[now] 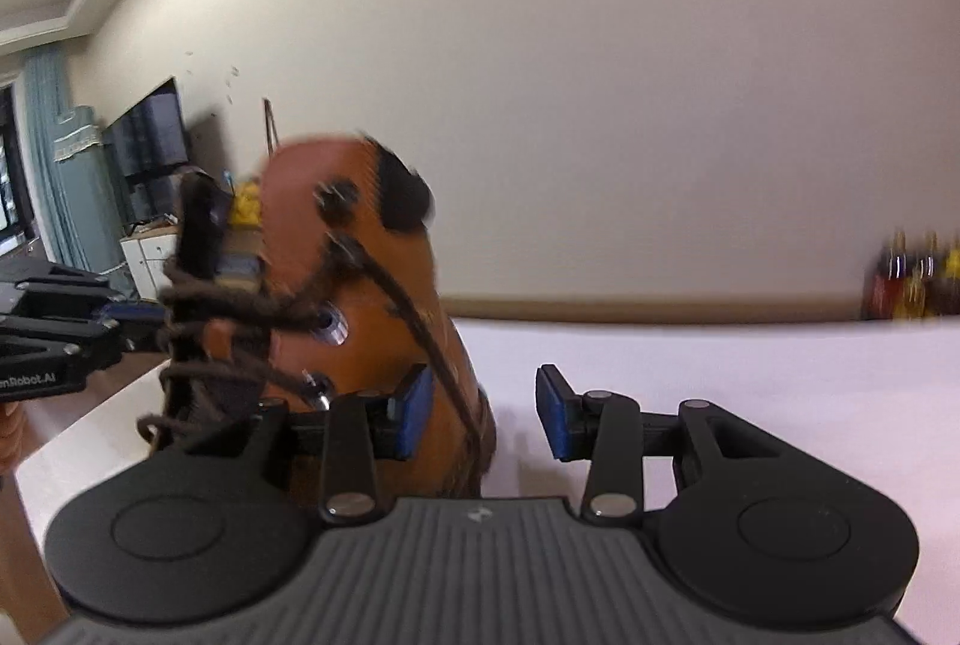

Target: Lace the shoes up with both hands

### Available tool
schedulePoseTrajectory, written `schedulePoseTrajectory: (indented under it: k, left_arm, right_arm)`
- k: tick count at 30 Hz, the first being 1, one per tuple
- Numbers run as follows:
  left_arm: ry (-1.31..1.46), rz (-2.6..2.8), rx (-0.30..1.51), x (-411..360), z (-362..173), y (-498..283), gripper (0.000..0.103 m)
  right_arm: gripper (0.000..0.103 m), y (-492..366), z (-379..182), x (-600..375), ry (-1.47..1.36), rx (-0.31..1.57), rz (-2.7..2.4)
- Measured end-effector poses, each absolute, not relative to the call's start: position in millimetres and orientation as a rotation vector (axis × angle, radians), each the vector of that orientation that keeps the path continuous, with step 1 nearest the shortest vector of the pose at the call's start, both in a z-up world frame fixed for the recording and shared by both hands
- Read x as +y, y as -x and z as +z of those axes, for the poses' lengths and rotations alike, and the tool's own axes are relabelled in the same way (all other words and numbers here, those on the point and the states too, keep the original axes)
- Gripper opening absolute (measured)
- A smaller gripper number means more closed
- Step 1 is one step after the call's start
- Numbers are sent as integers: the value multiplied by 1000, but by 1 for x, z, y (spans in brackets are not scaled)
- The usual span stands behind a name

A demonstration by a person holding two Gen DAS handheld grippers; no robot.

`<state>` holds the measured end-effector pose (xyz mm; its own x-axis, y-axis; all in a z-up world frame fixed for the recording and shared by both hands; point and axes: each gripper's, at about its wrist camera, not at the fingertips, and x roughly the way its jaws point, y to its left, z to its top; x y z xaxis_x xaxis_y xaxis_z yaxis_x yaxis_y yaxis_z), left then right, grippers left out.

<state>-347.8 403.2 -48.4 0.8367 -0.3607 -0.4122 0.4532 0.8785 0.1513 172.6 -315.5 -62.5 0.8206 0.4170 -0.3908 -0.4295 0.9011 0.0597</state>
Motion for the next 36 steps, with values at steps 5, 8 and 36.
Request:
schedulePoseTrajectory:
  k: [5, 8, 36]
  left_arm:
    - [-249, -426, 379, 420, -53, 377, 3]
    - [-255, -423, 375, 421, -56, 386, 3]
    - [-204, -429, 377, 531, -93, 594, 3]
  right_arm:
    - [40, -170, -68, -302, 183, 331, 445]
    - [31, -158, -67, -292, 298, 261, 432]
    - [22, -96, -89, -352, 41, 532, 414]
